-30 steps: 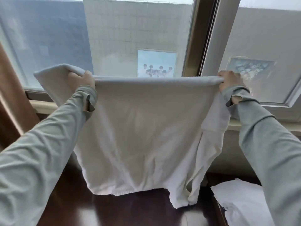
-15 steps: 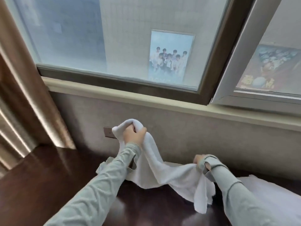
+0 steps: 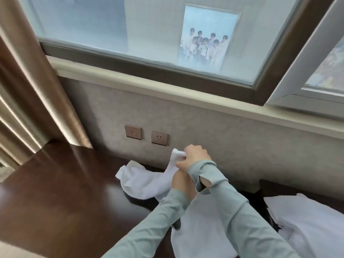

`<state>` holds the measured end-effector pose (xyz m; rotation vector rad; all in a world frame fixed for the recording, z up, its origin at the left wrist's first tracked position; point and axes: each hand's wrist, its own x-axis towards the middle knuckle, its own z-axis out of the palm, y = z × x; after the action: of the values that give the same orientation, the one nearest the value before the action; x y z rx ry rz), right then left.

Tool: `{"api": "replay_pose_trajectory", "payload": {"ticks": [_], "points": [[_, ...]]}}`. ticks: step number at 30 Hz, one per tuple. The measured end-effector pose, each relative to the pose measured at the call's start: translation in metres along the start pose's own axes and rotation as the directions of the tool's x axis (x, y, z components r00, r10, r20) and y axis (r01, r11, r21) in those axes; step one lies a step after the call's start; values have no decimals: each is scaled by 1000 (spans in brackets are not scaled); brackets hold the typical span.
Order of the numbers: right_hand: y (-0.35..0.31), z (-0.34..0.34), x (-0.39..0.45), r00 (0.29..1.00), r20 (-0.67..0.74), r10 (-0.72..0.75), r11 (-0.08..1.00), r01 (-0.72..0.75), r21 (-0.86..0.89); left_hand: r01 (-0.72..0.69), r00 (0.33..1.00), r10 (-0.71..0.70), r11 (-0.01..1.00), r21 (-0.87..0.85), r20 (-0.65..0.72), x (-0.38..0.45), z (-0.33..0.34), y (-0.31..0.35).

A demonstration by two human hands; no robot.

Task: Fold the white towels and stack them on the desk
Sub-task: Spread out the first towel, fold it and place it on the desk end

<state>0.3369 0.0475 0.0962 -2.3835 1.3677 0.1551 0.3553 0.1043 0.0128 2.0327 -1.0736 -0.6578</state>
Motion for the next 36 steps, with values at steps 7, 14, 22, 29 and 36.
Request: {"api": "replay_pose_trajectory", "payload": {"ticks": [7,14,22,29,36], "points": [[-1,12,20,991,58,122,990,-117,-73,-237,971,235,968,-79,-33,-15,4,-24],[24,31,17,996,-23,87,926,-73,371,-83,962,-29,915,-394,-270,-10,-19,-86],[70,14,-39,951,-306,-42,760,229,609,-66,997,72,988,-138,37,1,7,-121],[119,-44,-80,816,-558,151,514,417,750,40,961,-106,967,250,255,-2,33,-151],[168,-41,-76,597,-569,565,604,171,779,215,927,-305,909,356,217,-7,20,-195]]}}
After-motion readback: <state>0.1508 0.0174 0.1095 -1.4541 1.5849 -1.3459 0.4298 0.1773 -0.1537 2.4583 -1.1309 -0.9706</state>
